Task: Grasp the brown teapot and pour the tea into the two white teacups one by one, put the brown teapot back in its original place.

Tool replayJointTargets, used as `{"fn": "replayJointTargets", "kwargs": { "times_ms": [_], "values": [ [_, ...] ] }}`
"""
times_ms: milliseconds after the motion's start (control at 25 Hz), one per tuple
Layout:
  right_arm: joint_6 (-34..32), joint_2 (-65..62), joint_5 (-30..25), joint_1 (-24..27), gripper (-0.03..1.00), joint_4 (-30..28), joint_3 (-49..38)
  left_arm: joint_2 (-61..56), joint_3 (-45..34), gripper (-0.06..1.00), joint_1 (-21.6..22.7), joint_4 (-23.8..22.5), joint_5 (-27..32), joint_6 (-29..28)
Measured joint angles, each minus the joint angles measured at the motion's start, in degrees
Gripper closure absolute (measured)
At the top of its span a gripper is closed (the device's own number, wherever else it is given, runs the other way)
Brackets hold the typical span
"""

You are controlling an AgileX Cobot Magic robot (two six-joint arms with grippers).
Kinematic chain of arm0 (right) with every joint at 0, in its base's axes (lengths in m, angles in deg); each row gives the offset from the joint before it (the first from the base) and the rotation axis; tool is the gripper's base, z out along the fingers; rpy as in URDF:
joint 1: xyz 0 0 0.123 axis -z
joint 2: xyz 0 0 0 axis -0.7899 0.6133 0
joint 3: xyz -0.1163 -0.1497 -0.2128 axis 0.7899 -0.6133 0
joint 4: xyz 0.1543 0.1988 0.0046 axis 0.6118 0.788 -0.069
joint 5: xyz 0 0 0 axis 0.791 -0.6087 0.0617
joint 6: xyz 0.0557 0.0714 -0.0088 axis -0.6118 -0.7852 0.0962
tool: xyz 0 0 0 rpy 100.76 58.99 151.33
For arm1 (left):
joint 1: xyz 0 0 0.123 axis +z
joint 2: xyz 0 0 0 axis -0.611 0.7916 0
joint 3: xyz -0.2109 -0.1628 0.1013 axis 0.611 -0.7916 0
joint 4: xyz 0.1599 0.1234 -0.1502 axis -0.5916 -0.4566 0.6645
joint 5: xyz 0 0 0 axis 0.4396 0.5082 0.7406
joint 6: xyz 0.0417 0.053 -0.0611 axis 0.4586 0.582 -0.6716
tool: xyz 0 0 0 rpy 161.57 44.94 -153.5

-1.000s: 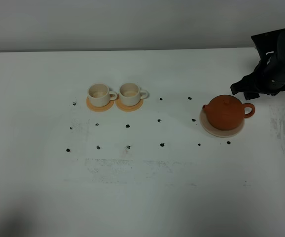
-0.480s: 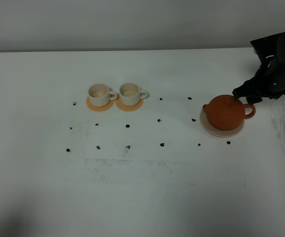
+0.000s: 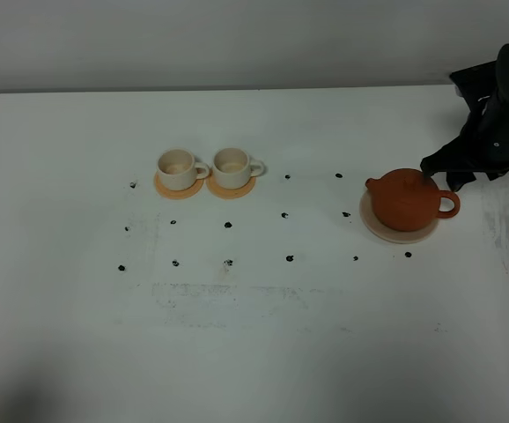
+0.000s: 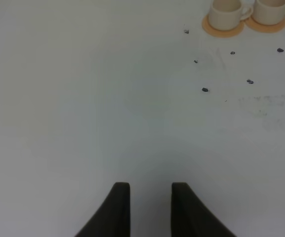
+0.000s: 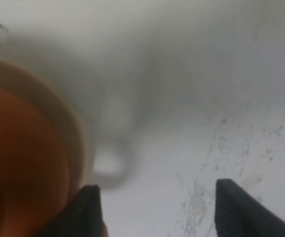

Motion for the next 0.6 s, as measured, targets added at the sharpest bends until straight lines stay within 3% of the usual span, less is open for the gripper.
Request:
{"fn": "replayJointTargets", "kwargs": {
  "times_ms": [360, 600],
  "values": [
    [1.24, 0.00, -3.12, -0.05, 0.48, 0.05, 1.34, 0.00, 0.00, 0.73, 0.00, 0.00, 0.00, 0.00],
    [2.49, 0.00, 0.08, -0.05, 0.48, -0.07, 1.39, 0.00, 0.00, 0.73, 0.00, 0.00, 0.00, 0.00]
  ]
}}
